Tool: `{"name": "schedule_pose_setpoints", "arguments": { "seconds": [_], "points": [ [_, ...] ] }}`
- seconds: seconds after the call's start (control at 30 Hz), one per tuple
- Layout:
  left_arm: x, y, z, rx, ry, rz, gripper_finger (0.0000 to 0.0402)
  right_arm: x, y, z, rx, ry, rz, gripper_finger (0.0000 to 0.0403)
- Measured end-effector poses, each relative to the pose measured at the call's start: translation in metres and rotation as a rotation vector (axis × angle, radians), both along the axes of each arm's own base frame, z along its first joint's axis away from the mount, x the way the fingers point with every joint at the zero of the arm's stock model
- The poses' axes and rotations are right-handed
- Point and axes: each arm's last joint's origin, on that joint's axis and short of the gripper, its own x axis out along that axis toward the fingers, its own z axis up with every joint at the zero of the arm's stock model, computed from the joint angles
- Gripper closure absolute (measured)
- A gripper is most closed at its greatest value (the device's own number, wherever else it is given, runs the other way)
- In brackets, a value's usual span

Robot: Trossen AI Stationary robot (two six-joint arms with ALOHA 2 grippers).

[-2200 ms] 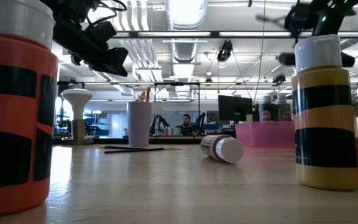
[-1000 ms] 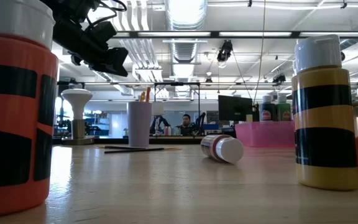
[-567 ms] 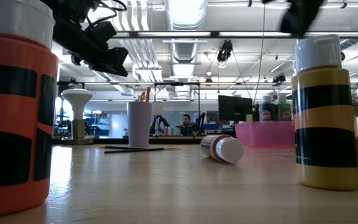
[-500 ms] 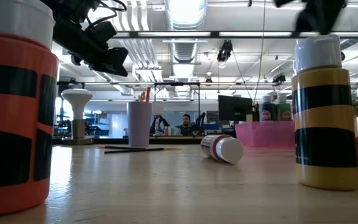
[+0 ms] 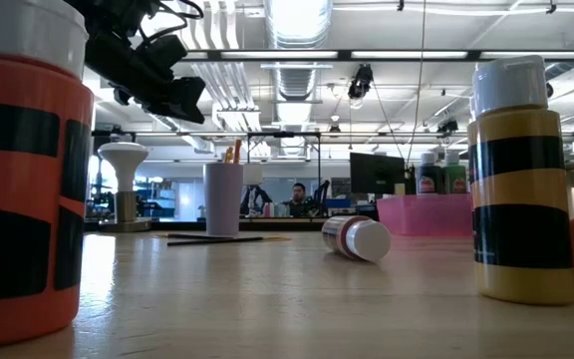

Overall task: Pick & Place Paint Supplies
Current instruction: Put the small pink paint bottle into the pink bin

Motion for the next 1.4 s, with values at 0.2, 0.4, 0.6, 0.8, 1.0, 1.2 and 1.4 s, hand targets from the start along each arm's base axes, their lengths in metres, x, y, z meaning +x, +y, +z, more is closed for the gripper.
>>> {"name": "schedule_pose_setpoints", "arguments": {
  "seconds": [0.2,0.4,0.6,0.8,1.0,1.2,1.4],
  "points": [
    [0.000,0.000,0.000,0.000,0.000,0.000,0.0250,-0.011,0.011,-0.013,-0.098,0.000,0.010,0.0359],
    [0.000,0.000,0.000,0.000,0.001,0.000,0.0250,-0.007,0.018,-0.021,-0.072,-0.066,-0.072,0.0338],
    [0.000,0.000,0.000,0.000,0.001,0.000,0.0250,-0.004,0.025,-0.021,0.004,-0.080,-0.090,0.0284],
    [0.000,0.000,0.000,0.000,0.001,0.000,0.0250,-0.014,0.033,-0.022,0.026,-0.048,-0.138,0.0243],
    [0.000,0.000,0.000,0.000,0.001,0.000,0.0250,-0.021,0.045,-0.031,0.051,-0.057,-0.208,0.0215],
    [0.000,0.000,0.000,0.000,0.001,0.000,0.0250,-0.024,0.052,-0.056,0.068,-0.060,-0.235,0.0201],
    [0.000,0.000,0.000,0.000,0.001,0.000,0.0250,-0.020,0.058,-0.078,0.121,-0.083,-0.240,0.0203]
  ]
}}
